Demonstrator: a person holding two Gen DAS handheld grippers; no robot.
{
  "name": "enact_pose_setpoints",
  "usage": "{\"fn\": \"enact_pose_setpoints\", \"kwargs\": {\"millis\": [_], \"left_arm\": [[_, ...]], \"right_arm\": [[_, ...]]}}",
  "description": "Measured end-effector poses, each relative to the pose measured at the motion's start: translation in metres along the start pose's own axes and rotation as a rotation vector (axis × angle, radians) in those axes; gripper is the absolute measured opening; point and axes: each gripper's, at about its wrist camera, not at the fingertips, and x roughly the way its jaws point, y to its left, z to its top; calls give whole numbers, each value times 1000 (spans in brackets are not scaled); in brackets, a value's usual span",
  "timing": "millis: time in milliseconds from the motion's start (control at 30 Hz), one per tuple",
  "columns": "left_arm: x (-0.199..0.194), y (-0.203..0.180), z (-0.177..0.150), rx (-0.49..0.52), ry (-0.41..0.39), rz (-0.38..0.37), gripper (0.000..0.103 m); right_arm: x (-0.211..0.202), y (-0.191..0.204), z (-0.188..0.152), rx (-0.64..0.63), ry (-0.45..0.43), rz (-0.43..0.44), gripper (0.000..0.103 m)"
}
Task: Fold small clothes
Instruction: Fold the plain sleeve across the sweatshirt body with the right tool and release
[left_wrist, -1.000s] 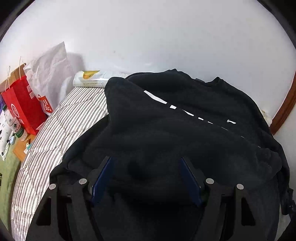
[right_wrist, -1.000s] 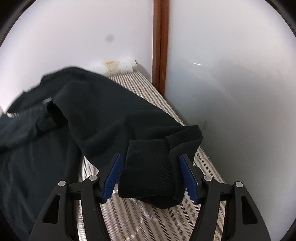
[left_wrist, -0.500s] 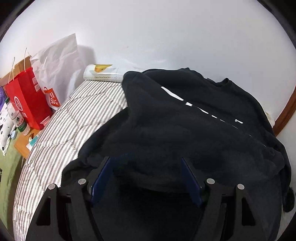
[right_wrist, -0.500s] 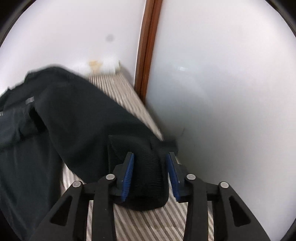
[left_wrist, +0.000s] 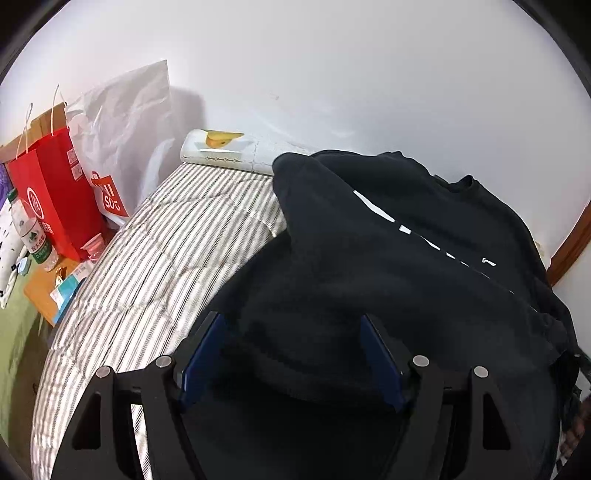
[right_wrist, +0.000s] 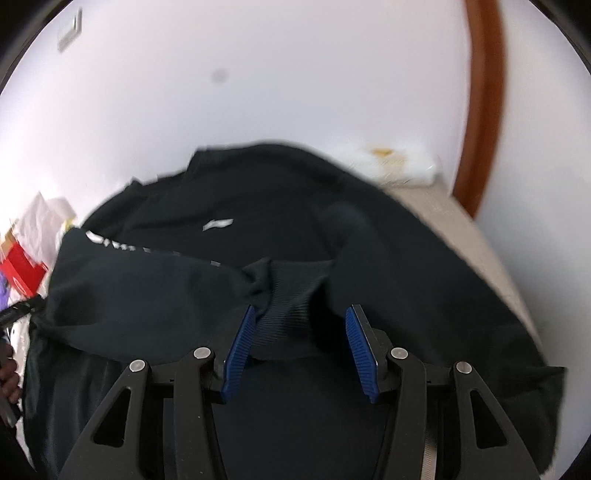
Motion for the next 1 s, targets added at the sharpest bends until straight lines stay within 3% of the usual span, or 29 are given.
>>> {"fn": "enact_pose_setpoints", "kwargs": {"millis": [167, 233, 267, 300, 400, 533, 600, 667, 767, 900, 1000], "left_arm": [[9, 7, 9, 12, -1, -23, 73], [14, 7, 14, 11, 0, -26, 73], [17, 7, 17, 10, -1, -20, 73], [21, 7, 19, 6, -1, -12, 73], [29, 10, 25, -9, -3, -2, 73], [33, 14, 29, -21, -8, 14, 73], [34, 15, 31, -21, -11, 22, 73], [37, 14, 34, -16, -12, 30, 73], [46, 9, 40, -13, -8, 30, 73], [56, 3, 42, -9, 8, 38, 73], [68, 2, 34, 30, 52, 116, 73]], "right_arm": [[51, -4, 11, 57, 80, -17, 65], [83, -4, 21, 51, 121, -42, 65], [92, -2, 24, 40, 136, -56, 57], [96, 0, 27, 26, 134, -30, 36], [95, 8, 34, -36, 103, -1, 17], [71, 2, 52, -60, -5, -7, 15], [60, -16, 55, -28, -33, -67, 15], [58, -32, 51, -7, -21, -107, 15], [67, -44, 38, 7, 32, -99, 16], [63, -33, 45, -23, -18, -119, 16], [62, -28, 57, -25, -55, -118, 16]]}}
